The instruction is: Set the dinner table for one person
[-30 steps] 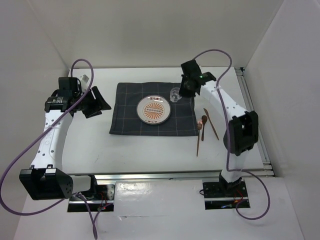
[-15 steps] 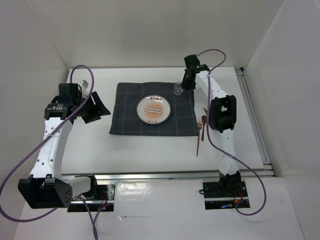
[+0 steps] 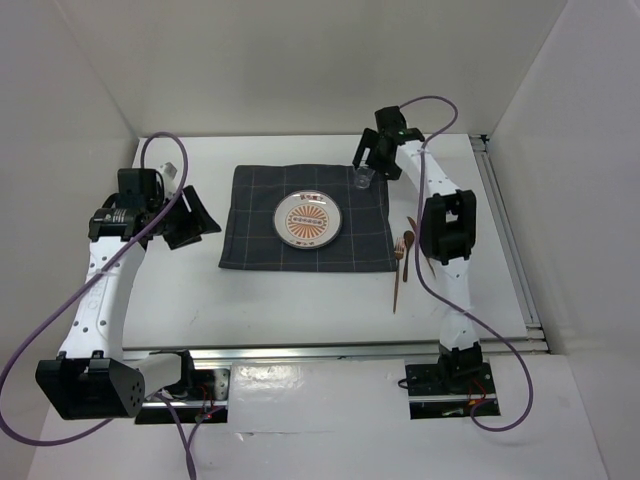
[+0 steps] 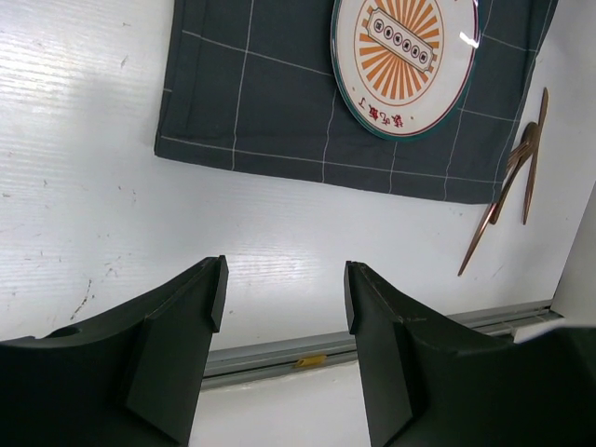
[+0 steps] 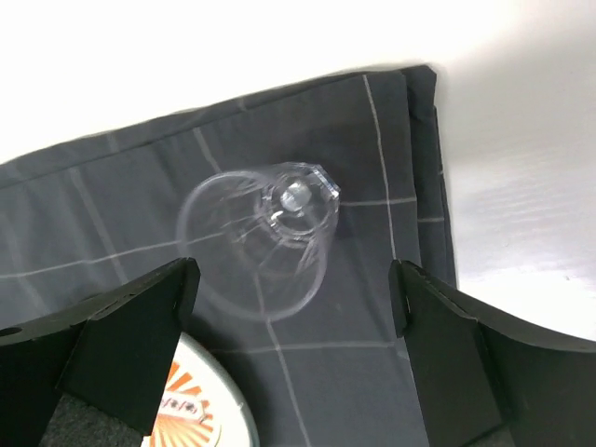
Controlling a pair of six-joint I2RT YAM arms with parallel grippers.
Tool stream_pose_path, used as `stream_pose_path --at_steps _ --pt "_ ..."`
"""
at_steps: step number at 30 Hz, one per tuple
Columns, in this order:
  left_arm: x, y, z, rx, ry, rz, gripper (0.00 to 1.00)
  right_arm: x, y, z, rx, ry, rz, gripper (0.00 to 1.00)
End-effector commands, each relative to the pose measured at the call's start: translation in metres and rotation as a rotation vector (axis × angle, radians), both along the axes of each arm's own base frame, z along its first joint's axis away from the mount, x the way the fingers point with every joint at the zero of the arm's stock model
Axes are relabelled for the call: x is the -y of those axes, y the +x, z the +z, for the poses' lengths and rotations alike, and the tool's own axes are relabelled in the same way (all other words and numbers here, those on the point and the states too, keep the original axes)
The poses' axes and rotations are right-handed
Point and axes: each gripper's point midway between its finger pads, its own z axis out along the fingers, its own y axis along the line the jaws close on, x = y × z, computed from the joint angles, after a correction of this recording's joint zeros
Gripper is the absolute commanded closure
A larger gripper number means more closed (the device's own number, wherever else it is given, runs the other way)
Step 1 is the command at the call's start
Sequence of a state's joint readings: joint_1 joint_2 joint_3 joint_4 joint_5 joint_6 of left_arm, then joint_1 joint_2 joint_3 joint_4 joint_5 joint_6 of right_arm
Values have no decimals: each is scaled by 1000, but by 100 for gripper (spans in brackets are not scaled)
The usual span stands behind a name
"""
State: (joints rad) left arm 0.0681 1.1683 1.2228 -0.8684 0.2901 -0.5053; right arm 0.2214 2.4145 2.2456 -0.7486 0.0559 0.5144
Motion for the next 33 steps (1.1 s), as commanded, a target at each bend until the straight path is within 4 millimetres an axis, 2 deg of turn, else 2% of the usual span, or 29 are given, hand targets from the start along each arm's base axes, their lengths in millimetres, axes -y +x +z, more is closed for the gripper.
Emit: stream_pose_path --at_steps 1,2,3,4,5,6,7,8,10,11,12,13,14,16,17,22,26,28,33 --pt "6 -2 11 33 -20 -6 30 -1 4 122 246 35 -6 4" --pt "10 -3 11 33 -20 -18 30 4 -2 131 258 26 -18 4" --pt "10 -2 14 42 -20 -19 30 10 -15 117 214 8 -39 6" --pt "10 -2 13 41 -6 -19 30 18 -27 149 275 8 -69 7" --pt "12 -1 10 32 3 -27 30 19 -50 118 201 -20 -64 10" --pt "14 0 12 40 22 -29 30 24 -65 147 268 0 -84 14" --pt "15 0 12 41 30 -34 30 27 -79 144 262 5 -90 16" --pt "17 1 9 31 38 -38 30 34 -106 104 171 -15 -94 19" --pt "21 1 5 21 44 -52 30 41 -137 91 139 -14 -105 24" --pt "25 0 5 21 44 -67 30 47 -166 75 95 -8 -127 29" --pt "25 3 4 21 44 -68 30 46 -183 65 61 -7 -129 32" --pt "32 2 1 8 35 -91 30 45 -199 67 60 27 -131 37" --pt "36 3 2 19 35 -106 30 46 -227 36 -26 14 -124 39" --pt "42 6 -3 3 30 -116 30 39 -254 24 -66 33 -106 43" --pt "46 5 -3 3 30 -130 30 38 -275 3 -127 20 -102 44" --pt "56 8 -3 2 31 -153 30 37 -310 -37 -249 12 -90 44" --pt "62 8 -3 -2 26 -166 30 33 -311 -52 -267 1 -74 52" --pt "62 8 -3 -2 26 -166 30 38 -313 -63 -297 -35 -87 55" --pt "58 9 -2 0 47 -148 30 35 -315 -85 -336 -36 -71 62"
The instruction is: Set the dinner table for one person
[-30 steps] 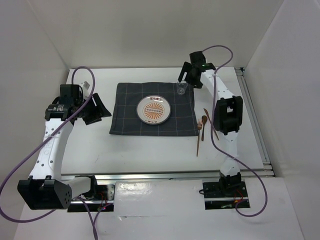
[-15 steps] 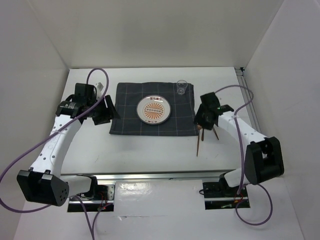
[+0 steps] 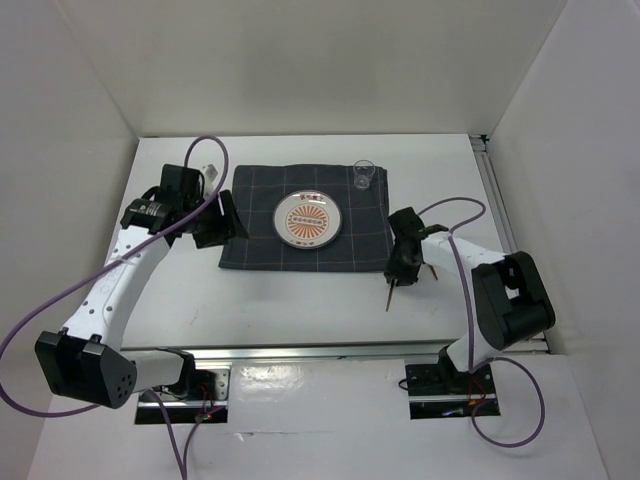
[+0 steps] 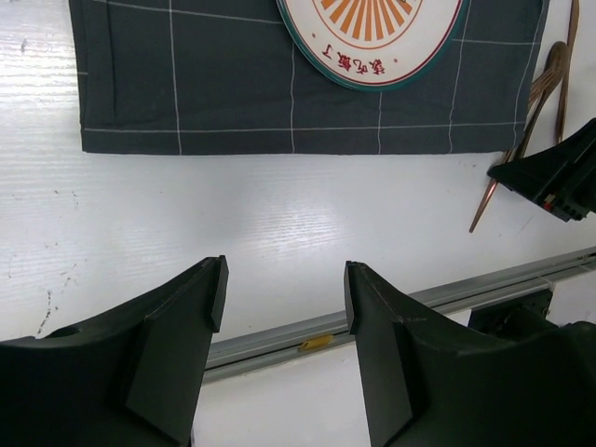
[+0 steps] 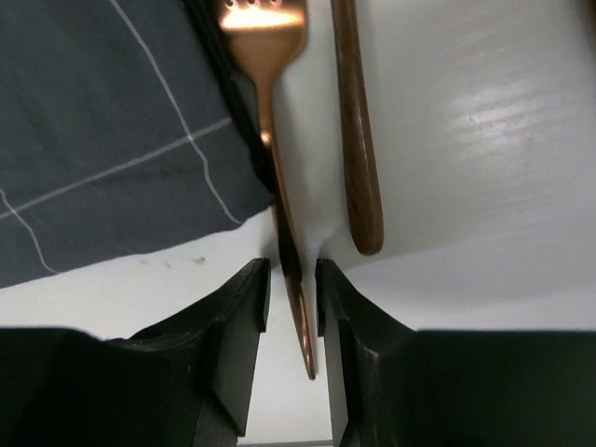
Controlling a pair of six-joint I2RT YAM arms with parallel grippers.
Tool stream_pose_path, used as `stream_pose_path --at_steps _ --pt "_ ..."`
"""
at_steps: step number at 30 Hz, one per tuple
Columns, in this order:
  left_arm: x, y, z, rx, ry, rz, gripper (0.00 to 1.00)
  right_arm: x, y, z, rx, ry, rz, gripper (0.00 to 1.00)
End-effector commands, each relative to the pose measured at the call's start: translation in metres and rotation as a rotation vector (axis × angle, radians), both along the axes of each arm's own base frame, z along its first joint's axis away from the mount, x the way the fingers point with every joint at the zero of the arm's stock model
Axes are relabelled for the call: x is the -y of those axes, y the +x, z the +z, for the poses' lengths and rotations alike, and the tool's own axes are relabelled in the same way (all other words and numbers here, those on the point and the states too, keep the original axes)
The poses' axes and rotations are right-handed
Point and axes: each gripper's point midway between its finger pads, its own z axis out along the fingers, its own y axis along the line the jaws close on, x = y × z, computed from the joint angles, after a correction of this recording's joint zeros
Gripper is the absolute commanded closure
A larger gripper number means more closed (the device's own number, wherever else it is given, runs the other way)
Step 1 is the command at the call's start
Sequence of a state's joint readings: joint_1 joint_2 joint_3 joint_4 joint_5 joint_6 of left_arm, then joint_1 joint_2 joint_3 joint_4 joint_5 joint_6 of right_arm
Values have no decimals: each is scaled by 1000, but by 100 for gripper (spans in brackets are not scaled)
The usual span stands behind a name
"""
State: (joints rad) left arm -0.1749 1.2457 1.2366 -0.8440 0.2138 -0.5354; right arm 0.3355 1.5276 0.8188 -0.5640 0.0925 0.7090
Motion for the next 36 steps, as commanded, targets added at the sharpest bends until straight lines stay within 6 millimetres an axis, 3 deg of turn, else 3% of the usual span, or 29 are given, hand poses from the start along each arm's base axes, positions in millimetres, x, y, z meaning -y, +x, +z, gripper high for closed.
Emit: stream_pose_path --at_steps 1,6,11,15,19,20,21,22,24,26,27,28,29,30,32,33,34,35,36 --pt "0 10 15 46 -1 24 30 -2 -2 -18 -12 -2 6 62" --pt "-2 11 21 61 9 22 30 2 -9 -28 -36 -22 3 68" --pt "-3 13 26 73 14 28 30 12 -16 -19 -20 -54 -18 100" --pt "-5 13 29 78 26 27 30 13 0 23 82 -53 -32 100" --pt "-5 16 36 80 32 20 30 14 22 82 206 -90 37 100" --pt "-3 17 53 113 18 15 30 5 25 91 220 -75 84 100" --pt "-3 18 57 112 18 15 30 -6 37 115 275 -50 108 100" --pt "-3 18 64 127 21 9 30 -17 40 119 268 -35 143 100" --pt "-5 22 87 182 23 20 30 -56 50 142 319 15 228 100" --pt "-13 25 98 211 51 51 29 -103 55 141 317 84 317 100" --pt "-15 25 106 228 59 62 29 -126 65 158 361 138 340 100" --pt "-17 25 106 229 65 68 29 -148 68 161 367 187 382 100" --pt "-17 26 110 241 63 69 29 -171 79 152 368 212 402 100" --pt "-17 22 114 247 62 69 29 -202 86 174 422 257 448 100" --pt "-15 20 118 251 44 67 29 -235 97 178 439 284 487 100" --pt "-14 15 123 263 24 72 29 -254 105 156 400 277 506 100" --pt "-14 12 116 247 27 71 29 -279 117 182 465 317 524 100" --pt "-11 9 118 251 3 71 29 -292 120 180 460 329 540 100" --pt "-9 6 119 254 -16 65 29 -303 129 154 420 321 548 100"
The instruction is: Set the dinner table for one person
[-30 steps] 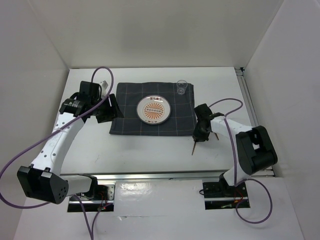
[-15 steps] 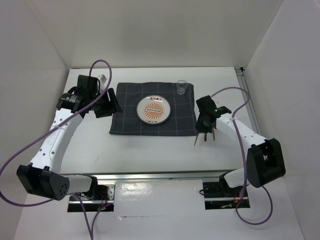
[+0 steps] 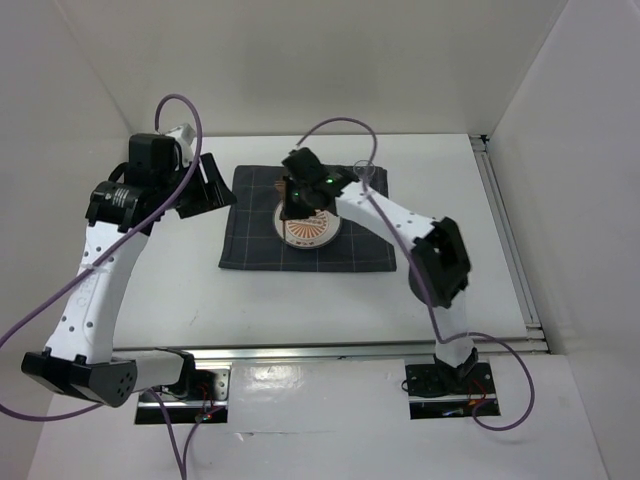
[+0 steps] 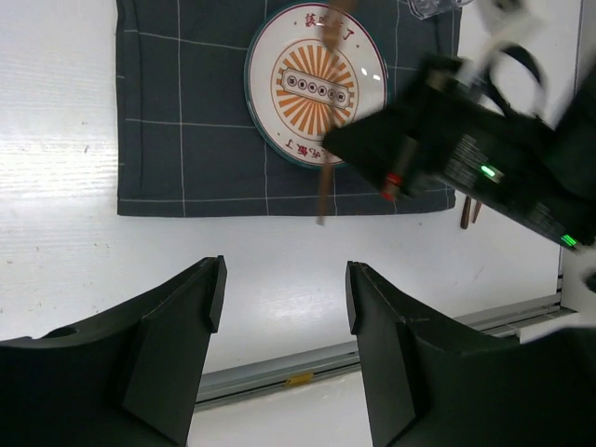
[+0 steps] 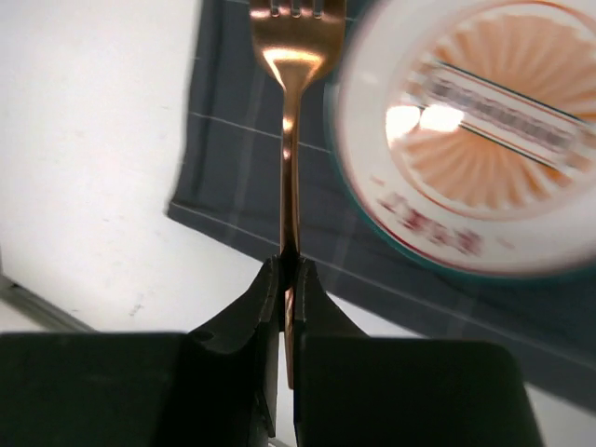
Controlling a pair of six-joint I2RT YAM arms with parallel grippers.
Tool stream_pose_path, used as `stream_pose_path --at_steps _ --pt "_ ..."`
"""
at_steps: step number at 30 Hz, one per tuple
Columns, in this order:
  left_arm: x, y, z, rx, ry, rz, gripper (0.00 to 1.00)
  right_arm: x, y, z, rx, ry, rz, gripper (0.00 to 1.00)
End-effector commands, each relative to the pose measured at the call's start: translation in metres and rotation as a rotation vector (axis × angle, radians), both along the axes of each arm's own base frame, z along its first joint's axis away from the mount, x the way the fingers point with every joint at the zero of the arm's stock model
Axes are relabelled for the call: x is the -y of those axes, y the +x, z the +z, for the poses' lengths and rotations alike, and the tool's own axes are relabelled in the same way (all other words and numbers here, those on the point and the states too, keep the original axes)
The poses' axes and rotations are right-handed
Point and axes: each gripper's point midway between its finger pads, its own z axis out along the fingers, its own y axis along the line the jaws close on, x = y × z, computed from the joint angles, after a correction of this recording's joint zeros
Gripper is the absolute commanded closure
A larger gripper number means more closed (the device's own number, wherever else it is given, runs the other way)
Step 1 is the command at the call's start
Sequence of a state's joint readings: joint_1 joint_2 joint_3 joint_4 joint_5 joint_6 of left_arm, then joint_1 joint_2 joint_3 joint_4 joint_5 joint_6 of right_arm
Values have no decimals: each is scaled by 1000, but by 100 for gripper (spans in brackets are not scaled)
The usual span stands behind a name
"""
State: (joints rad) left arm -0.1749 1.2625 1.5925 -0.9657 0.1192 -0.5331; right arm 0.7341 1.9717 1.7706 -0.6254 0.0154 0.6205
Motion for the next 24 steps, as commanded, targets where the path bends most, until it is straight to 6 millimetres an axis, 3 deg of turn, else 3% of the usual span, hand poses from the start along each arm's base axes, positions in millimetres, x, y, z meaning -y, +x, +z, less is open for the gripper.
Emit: stream_pose_path --at_steps 1,2,3,4,5,7,9,12,17,20,24 --pt "3 -19 14 40 -48 -4 29 -61 24 26 73 120 70 100" --pt "5 -21 10 26 -54 -13 29 -69 32 24 79 126 71 100" --pt "5 -21 10 26 -54 -14 29 -82 34 -4 47 106 76 100" --pt "4 -23 7 15 -45 -19 29 -92 44 8 75 141 71 100" --pt "4 -25 6 5 -43 -19 29 -98 50 -16 39 133 52 100" --pt "2 -26 3 -1 -27 -19 29 -108 58 -19 42 159 37 100" --pt "1 -29 7 11 -29 -19 29 -118 61 -37 16 195 30 100" --pt "2 -32 5 9 -28 -34 29 -127 66 -58 -5 220 11 100" --pt "1 -37 -3 -16 -9 -46 29 -130 76 -76 -17 228 -12 100" --pt "-4 -39 -3 -13 12 -35 29 -128 78 -83 -20 216 -19 75" --pt "-7 -43 -3 -11 25 -34 29 -129 77 -75 -15 231 -24 56"
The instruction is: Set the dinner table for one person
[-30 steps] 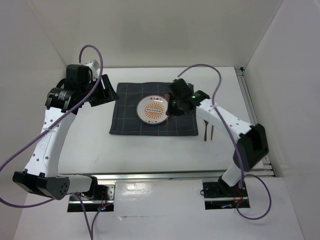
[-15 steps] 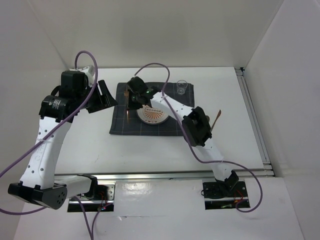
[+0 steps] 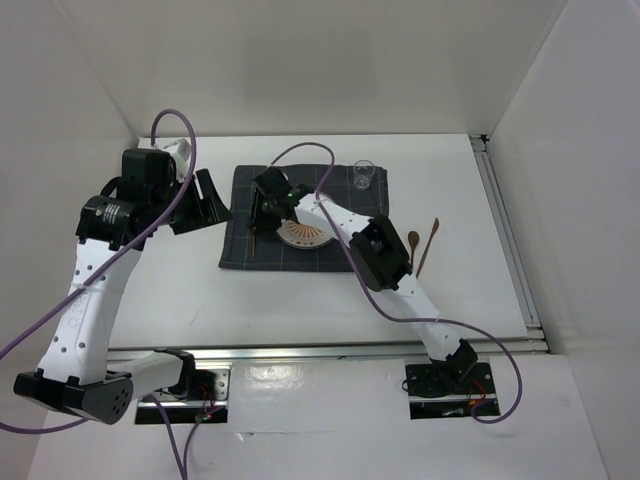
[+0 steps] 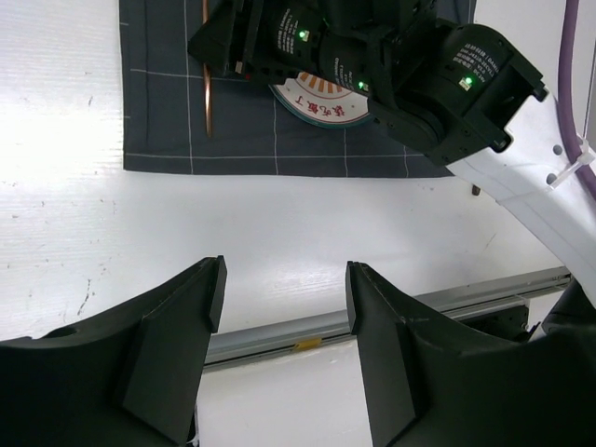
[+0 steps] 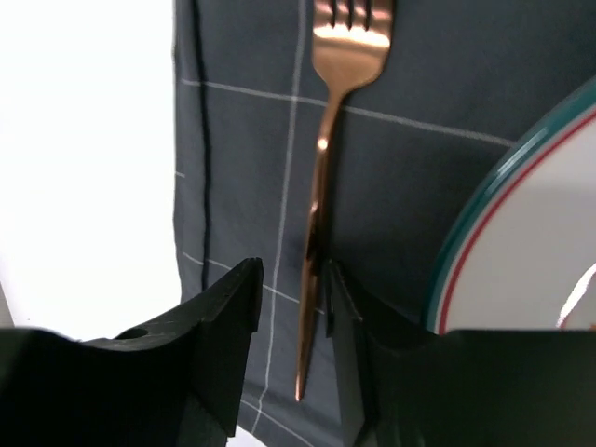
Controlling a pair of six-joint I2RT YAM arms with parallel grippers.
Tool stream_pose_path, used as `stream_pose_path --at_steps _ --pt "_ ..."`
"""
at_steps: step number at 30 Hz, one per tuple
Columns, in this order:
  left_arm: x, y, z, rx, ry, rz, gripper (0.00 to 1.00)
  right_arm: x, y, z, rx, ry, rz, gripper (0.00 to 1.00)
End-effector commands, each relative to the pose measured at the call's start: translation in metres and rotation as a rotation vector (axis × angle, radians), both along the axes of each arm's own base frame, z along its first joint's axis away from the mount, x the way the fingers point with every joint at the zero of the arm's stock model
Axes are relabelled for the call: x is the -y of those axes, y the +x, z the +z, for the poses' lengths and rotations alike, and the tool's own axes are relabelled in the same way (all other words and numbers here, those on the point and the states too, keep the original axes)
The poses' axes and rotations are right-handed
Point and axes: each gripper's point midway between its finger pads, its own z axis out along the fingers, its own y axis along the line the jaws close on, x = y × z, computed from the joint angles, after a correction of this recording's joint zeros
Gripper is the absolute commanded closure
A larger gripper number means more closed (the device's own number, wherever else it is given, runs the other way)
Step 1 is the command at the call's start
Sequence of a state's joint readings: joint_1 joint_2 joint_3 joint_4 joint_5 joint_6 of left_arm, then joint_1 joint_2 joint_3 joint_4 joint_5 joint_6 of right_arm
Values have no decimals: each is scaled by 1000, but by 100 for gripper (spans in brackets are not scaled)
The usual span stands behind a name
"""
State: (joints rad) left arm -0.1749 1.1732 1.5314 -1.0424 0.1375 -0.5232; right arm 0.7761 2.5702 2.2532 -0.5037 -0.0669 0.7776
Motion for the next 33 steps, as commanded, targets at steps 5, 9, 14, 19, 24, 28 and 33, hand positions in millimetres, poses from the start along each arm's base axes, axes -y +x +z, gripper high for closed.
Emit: stream_pose_path --at_steps 5,9,14,19,24,28,33 --pt "-3 -8 8 35 21 -14 29 -9 23 122 208 171 -38 55" --pt "-5 -6 23 75 22 -5 29 19 18 190 321 159 -84 55" --pt "-6 -3 38 126 19 3 29 127 15 186 288 -33 -223 54" --pt "1 5 37 130 -3 -22 29 279 -14 161 196 -215 -416 48" --pt "4 13 22 101 -4 -29 29 400 -57 102 52 -304 -527 40" --pt "5 18 17 84 5 -35 29 425 -75 75 -20 -324 -496 37" --pt "2 19 6 59 25 -33 29 432 -81 36 -91 -328 -481 37"
